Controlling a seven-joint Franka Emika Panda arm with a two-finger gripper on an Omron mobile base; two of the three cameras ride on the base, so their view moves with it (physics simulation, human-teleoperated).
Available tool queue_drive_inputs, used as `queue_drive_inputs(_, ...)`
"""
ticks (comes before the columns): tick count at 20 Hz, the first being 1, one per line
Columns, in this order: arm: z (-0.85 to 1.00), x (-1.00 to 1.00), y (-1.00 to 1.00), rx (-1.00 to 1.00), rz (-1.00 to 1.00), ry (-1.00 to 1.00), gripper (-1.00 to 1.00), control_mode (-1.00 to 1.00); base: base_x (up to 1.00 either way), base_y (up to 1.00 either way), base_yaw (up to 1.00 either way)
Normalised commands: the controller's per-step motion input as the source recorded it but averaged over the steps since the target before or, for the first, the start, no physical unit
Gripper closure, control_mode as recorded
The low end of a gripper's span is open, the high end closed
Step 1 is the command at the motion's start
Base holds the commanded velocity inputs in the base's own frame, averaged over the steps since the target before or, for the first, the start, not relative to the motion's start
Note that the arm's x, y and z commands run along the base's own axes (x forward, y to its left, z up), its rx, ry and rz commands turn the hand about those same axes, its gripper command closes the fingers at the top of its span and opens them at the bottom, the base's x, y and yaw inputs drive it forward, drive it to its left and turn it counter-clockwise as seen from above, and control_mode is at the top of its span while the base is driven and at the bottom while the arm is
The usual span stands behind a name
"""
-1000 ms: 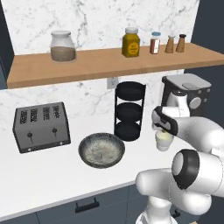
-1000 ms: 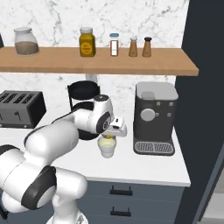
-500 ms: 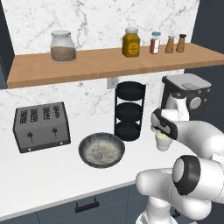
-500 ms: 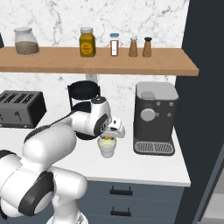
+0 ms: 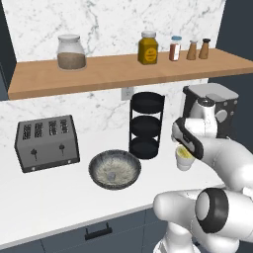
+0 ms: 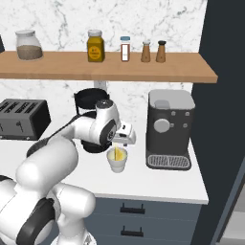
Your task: Grab a lemon wedge from the fridge and one ice cube from the ice bowl, and put them in the glass of lemonade.
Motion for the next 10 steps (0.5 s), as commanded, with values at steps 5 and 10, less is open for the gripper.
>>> queue_drive_inputs(5, 0.56, -0.39, 0.79, -0.02, 0.02, -0.2, -1.0, -1.0, 0.0, 0.0, 0.0)
queue_drive_inputs(10, 0.12, -0.52, 1.0, -0.05, 0.09, -0.09, -1.0, -1.0, 0.0, 0.0, 0.0)
